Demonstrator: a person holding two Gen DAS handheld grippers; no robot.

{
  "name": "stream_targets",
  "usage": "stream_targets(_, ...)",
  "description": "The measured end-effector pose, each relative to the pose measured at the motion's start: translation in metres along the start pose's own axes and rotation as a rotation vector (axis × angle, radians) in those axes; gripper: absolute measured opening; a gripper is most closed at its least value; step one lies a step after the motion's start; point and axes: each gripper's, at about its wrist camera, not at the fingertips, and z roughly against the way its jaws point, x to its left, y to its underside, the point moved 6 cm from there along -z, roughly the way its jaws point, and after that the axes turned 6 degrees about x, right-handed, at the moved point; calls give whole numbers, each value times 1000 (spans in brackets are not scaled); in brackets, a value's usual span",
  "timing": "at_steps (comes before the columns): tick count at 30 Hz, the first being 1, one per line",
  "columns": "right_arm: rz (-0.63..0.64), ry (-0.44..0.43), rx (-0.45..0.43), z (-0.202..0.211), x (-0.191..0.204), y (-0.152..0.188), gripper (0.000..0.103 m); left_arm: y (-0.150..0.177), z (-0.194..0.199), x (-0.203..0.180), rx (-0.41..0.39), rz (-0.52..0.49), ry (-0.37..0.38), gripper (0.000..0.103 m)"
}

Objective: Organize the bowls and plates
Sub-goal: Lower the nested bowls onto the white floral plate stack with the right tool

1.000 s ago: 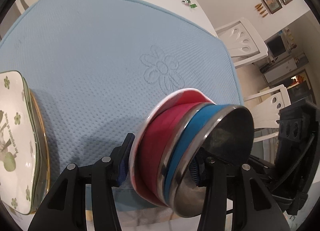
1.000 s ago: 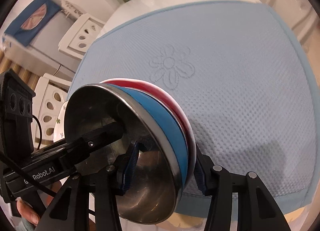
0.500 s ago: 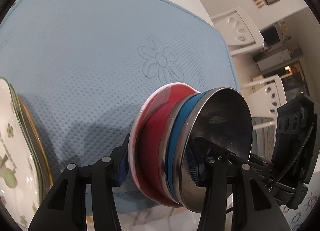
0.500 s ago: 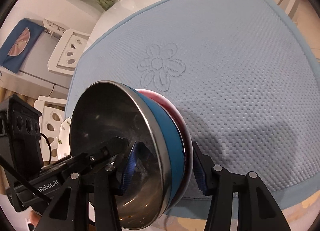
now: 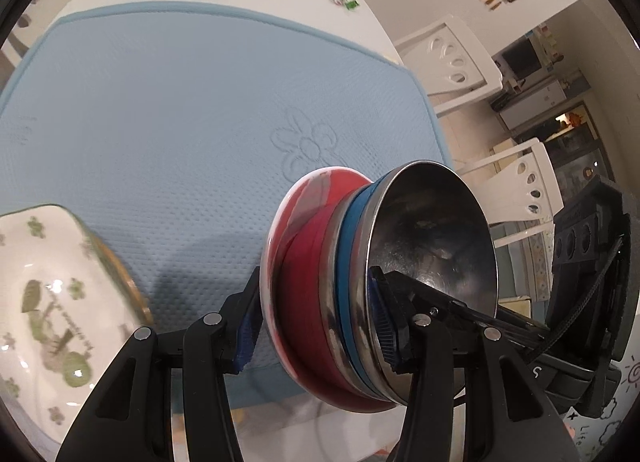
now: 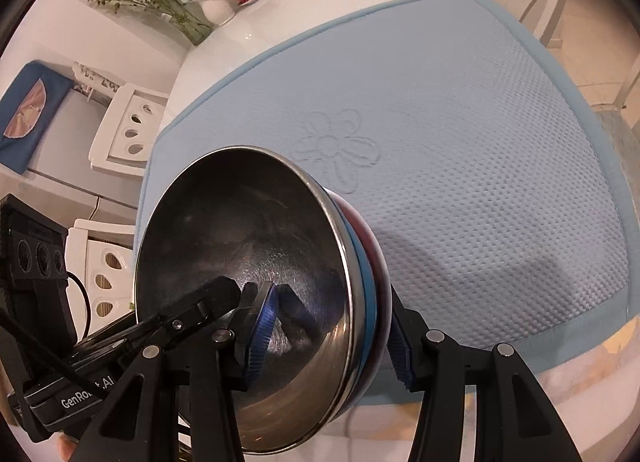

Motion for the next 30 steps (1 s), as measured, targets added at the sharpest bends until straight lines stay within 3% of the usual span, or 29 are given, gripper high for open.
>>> stream_targets(9,82,0,18,5,70,-3,50,3,63,43,-55,111,-27,45)
stream_targets(16,180,-85,98,-33,145,8,50,21,103,103,-116,240,-119,45)
stream_targets(22,259,-81,210,-74,186,35,50,51,109,150,-92,342,-124,45)
stream_targets(30,252,-24,299,-107,180,56,50,69,87,168,-54,386,-95,45)
